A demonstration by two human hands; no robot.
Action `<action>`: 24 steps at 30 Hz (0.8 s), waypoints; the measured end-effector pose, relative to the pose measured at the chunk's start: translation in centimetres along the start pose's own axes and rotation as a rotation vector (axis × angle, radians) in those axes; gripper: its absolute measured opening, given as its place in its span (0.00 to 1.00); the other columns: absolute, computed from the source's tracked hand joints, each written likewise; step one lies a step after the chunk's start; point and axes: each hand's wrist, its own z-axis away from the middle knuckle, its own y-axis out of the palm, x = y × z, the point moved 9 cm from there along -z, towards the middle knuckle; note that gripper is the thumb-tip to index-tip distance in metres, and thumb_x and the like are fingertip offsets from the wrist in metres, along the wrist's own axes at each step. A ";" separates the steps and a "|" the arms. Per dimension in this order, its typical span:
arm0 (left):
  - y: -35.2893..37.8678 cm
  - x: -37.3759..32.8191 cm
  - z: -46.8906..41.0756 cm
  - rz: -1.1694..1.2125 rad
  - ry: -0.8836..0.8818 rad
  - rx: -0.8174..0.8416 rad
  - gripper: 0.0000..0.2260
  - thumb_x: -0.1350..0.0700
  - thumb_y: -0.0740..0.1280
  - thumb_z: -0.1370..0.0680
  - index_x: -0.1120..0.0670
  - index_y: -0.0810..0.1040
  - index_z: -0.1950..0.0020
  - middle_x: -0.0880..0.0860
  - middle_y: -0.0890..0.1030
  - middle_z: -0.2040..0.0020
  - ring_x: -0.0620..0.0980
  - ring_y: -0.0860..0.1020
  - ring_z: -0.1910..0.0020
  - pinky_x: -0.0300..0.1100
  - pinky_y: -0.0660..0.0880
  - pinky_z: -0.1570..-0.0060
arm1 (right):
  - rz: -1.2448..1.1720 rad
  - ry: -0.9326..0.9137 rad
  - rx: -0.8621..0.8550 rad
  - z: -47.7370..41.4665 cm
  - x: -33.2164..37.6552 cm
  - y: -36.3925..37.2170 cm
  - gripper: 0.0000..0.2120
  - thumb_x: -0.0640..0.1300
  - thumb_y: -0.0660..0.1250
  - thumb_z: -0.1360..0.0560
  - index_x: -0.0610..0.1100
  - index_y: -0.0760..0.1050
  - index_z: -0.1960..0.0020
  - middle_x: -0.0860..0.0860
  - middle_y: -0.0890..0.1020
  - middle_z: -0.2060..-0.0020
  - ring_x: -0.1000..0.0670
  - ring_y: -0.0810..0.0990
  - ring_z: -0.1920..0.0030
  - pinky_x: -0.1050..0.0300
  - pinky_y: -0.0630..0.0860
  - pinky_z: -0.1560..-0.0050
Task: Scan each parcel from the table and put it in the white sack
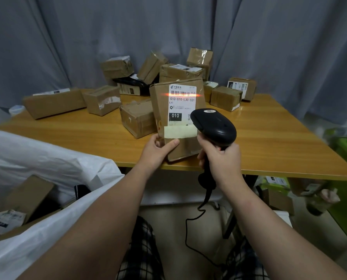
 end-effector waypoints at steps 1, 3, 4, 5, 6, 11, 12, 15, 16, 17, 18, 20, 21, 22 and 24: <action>0.0 0.0 0.0 -0.005 -0.002 0.002 0.28 0.47 0.72 0.27 0.51 0.65 0.30 0.49 0.77 0.41 0.47 0.76 0.43 0.33 0.73 0.54 | -0.016 -0.001 -0.001 0.2 0.1 0.0 0.11 0.44 0.70 0.25 0.41 0.76 0.64 0.47 0.76 0.75 0.50 0.75 0.75 0.57 0.73 0.70; -0.1 0.1 0.0 -0.007 -0.005 0.007 0.29 0.47 0.72 0.26 0.52 0.65 0.30 0.50 0.76 0.40 0.47 0.76 0.43 0.34 0.73 0.54 | -0.041 -0.003 0.000 0.4 0.2 0.0 0.10 0.43 0.70 0.25 0.41 0.76 0.63 0.47 0.76 0.75 0.50 0.74 0.75 0.56 0.73 0.70; -0.1 0.1 0.0 -0.005 -0.005 0.009 0.29 0.47 0.72 0.26 0.52 0.64 0.29 0.50 0.76 0.40 0.47 0.76 0.43 0.33 0.73 0.55 | -0.046 -0.004 0.003 0.4 0.3 0.1 0.10 0.43 0.69 0.24 0.41 0.77 0.63 0.47 0.76 0.75 0.50 0.74 0.75 0.56 0.72 0.70; -0.1 0.0 0.0 -0.005 -0.005 0.009 0.29 0.47 0.71 0.26 0.52 0.64 0.29 0.49 0.76 0.41 0.47 0.75 0.44 0.33 0.72 0.56 | -0.046 -0.003 0.007 0.5 0.3 0.1 0.10 0.43 0.69 0.24 0.41 0.77 0.63 0.46 0.76 0.75 0.49 0.74 0.75 0.56 0.72 0.70; -0.1 0.0 0.0 -0.006 -0.006 0.008 0.29 0.47 0.71 0.26 0.52 0.64 0.29 0.50 0.76 0.40 0.47 0.75 0.44 0.33 0.72 0.56 | -0.044 0.000 0.009 0.5 0.2 0.1 0.10 0.43 0.69 0.24 0.40 0.77 0.63 0.46 0.76 0.75 0.49 0.74 0.75 0.56 0.73 0.70; -0.1 -0.1 0.2 -0.022 -0.010 0.001 0.31 0.46 0.71 0.26 0.52 0.62 0.27 0.51 0.74 0.36 0.48 0.73 0.42 0.34 0.73 0.55 | -0.038 0.012 0.002 0.6 0.0 -0.1 0.10 0.43 0.69 0.24 0.41 0.76 0.63 0.48 0.76 0.75 0.51 0.75 0.75 0.57 0.73 0.71; -0.1 0.0 0.2 -0.024 -0.014 -0.001 0.31 0.46 0.71 0.26 0.52 0.62 0.27 0.51 0.74 0.36 0.47 0.73 0.43 0.34 0.72 0.55 | -0.032 0.012 0.005 0.6 0.0 -0.1 0.10 0.44 0.69 0.24 0.42 0.76 0.63 0.48 0.76 0.75 0.51 0.75 0.75 0.57 0.73 0.71; 0.0 0.0 0.2 -0.022 -0.039 0.001 0.31 0.46 0.71 0.26 0.53 0.63 0.28 0.52 0.74 0.36 0.48 0.74 0.43 0.34 0.72 0.56 | -0.021 0.005 0.014 0.5 0.0 0.0 0.09 0.44 0.69 0.24 0.41 0.77 0.62 0.47 0.77 0.74 0.50 0.76 0.74 0.56 0.74 0.69; -0.1 -0.1 0.2 -0.010 -0.051 -0.002 0.30 0.47 0.72 0.26 0.53 0.64 0.29 0.52 0.75 0.36 0.48 0.74 0.43 0.34 0.72 0.57 | -0.021 0.002 0.019 0.4 0.1 0.2 0.09 0.44 0.69 0.24 0.41 0.77 0.61 0.47 0.77 0.74 0.50 0.75 0.74 0.56 0.74 0.69; -0.3 -0.4 0.2 0.002 -0.060 -0.010 0.29 0.47 0.72 0.27 0.53 0.66 0.30 0.53 0.76 0.36 0.48 0.75 0.44 0.34 0.72 0.57 | -0.027 -0.001 0.023 0.2 0.2 0.4 0.09 0.43 0.69 0.24 0.41 0.77 0.61 0.46 0.77 0.74 0.50 0.75 0.74 0.56 0.74 0.70; -0.8 -0.8 0.1 0.010 -0.066 -0.018 0.29 0.46 0.72 0.27 0.54 0.67 0.31 0.53 0.77 0.37 0.48 0.76 0.44 0.34 0.73 0.57 | -0.034 -0.007 0.027 -0.1 0.5 0.7 0.09 0.43 0.70 0.25 0.40 0.77 0.61 0.46 0.77 0.74 0.50 0.75 0.74 0.57 0.73 0.70; -2.3 -2.0 0.0 0.002 -0.064 -0.033 0.32 0.43 0.73 0.29 0.54 0.68 0.30 0.52 0.78 0.39 0.49 0.77 0.43 0.37 0.75 0.51 | -0.052 -0.025 0.043 -0.6 1.3 1.8 0.09 0.42 0.70 0.25 0.40 0.76 0.62 0.47 0.76 0.75 0.50 0.74 0.75 0.59 0.72 0.72; -3.5 -2.9 0.2 -0.001 -0.051 -0.049 0.34 0.41 0.73 0.31 0.54 0.68 0.31 0.52 0.78 0.40 0.49 0.78 0.43 0.40 0.76 0.47 | -0.065 -0.036 0.058 -0.8 1.8 2.6 0.09 0.42 0.71 0.25 0.40 0.76 0.62 0.48 0.76 0.75 0.50 0.74 0.76 0.60 0.72 0.72; -4.8 -3.8 0.6 -0.001 -0.041 -0.067 0.36 0.39 0.74 0.34 0.54 0.69 0.31 0.52 0.79 0.41 0.50 0.78 0.43 0.44 0.76 0.43 | -0.080 -0.045 0.079 -1.0 2.3 3.7 0.08 0.42 0.71 0.26 0.40 0.76 0.61 0.48 0.76 0.75 0.51 0.74 0.76 0.61 0.71 0.73; -7.9 -5.3 1.5 -0.013 -0.031 -0.102 0.39 0.37 0.75 0.37 0.55 0.70 0.33 0.51 0.81 0.44 0.49 0.80 0.45 0.46 0.76 0.41 | -0.114 -0.059 0.147 -1.0 3.2 6.7 0.07 0.41 0.71 0.26 0.39 0.76 0.59 0.47 0.76 0.74 0.50 0.74 0.75 0.61 0.72 0.73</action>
